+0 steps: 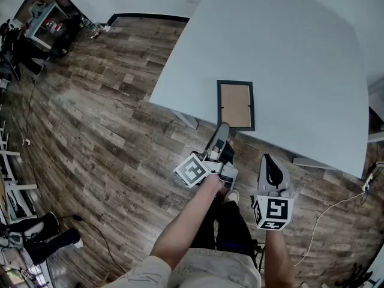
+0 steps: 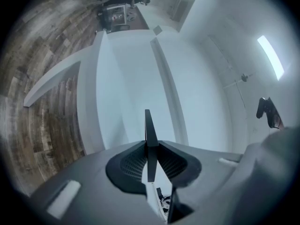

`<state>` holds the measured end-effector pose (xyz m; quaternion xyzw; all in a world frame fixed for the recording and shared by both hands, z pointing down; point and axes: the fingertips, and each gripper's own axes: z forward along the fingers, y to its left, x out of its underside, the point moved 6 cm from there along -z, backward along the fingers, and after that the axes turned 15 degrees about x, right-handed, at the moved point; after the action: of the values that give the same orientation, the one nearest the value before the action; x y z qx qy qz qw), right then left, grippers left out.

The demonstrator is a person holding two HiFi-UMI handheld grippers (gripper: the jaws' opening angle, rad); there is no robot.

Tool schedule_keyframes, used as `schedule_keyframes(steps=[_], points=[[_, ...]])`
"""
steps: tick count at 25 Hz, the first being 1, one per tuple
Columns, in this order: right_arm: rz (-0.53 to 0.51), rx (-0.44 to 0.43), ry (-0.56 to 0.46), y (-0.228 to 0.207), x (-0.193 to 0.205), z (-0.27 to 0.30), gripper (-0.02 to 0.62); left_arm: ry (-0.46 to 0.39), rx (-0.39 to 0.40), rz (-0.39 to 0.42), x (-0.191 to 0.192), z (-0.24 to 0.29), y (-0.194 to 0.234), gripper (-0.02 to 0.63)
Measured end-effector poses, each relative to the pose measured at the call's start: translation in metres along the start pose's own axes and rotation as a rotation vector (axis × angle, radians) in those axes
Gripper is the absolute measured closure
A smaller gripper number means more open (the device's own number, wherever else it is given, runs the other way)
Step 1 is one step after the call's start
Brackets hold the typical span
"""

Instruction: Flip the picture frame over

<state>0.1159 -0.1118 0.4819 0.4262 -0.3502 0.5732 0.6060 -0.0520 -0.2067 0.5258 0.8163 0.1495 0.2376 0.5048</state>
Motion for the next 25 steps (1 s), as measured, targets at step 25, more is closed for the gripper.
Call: schedule_keyframes(steps=[25], points=[[0.035, 0.051, -0.028, -0.021, -0.007, -0.002, 0.571, 0.226, -0.025, 0.694, -0.022, 0.045, -0.081, 0.532]])
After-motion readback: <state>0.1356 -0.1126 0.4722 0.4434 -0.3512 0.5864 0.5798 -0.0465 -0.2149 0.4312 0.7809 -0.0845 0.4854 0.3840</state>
